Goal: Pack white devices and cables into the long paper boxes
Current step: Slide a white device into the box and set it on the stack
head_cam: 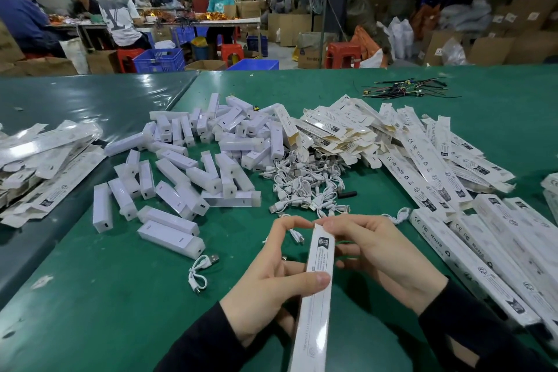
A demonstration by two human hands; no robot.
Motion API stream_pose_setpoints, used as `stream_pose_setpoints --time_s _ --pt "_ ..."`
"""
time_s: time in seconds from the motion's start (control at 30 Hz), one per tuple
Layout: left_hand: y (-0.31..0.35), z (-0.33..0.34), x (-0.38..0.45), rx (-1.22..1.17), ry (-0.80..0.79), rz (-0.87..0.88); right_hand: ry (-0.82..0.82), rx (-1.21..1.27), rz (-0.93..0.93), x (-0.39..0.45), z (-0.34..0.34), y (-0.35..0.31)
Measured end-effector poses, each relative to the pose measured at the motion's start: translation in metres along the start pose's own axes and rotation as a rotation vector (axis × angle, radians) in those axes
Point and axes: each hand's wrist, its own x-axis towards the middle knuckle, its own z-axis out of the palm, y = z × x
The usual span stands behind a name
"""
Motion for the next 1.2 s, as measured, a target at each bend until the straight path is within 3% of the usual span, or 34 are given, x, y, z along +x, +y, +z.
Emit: stream_pose_setpoints --time_s 0.23,0.33,0.43,0.5,0.57,0.67,0.77,0.83,0.9,0.97,1.07,1.2 --pt "0.015 0.000 -0.004 -0.269 0.026 -0.023 -0.003 -0.048 -0.174 -0.001 0.002 0.002" --pt "0.023 -0.008 -0.002 -0.254 0.073 -0.041 -0.049 -0.057 -0.260 -0.002 0.005 0.004" --pt "0.024 -0.011 -0.006 -0.402 0.009 -0.046 -0.067 0.047 -0.289 0.000 0.012 0.007" --pt "0.021 -0.010 -0.002 -0.626 0.119 -0.022 -0.020 0.179 -0.297 0.001 0.017 0.010" --pt "0.012 -0.014 0.001 -0.665 0.321 0.095 0.034 0.184 -0.335 0.001 0.021 0.013" --pt "0.010 -0.023 0.006 -0.499 0.673 0.227 0.021 0.037 -0.381 0.000 0.029 0.021" --pt "0.013 -0.029 0.006 -0.453 0.817 0.248 -0.061 -0.297 -0.497 -0.001 0.045 0.028" --pt "0.015 -0.034 0.004 -0.528 0.792 0.241 -0.015 -0.374 -0.600 0.006 0.055 0.028" --pt "0.016 -0.040 0.001 -0.602 0.699 0.223 0.138 -0.448 -0.642 0.022 0.059 0.024" --pt "0.019 -0.041 0.001 -0.624 0.628 0.212 0.255 -0.668 -0.676 0.042 0.060 0.018" --pt "0.024 -0.037 0.001 -0.616 0.573 0.176 0.234 -0.981 -0.606 0.074 0.067 0.016" --pt "0.025 -0.032 -0.001 -0.621 0.482 0.141 0.193 -1.110 -0.512 0.099 0.081 0.016"
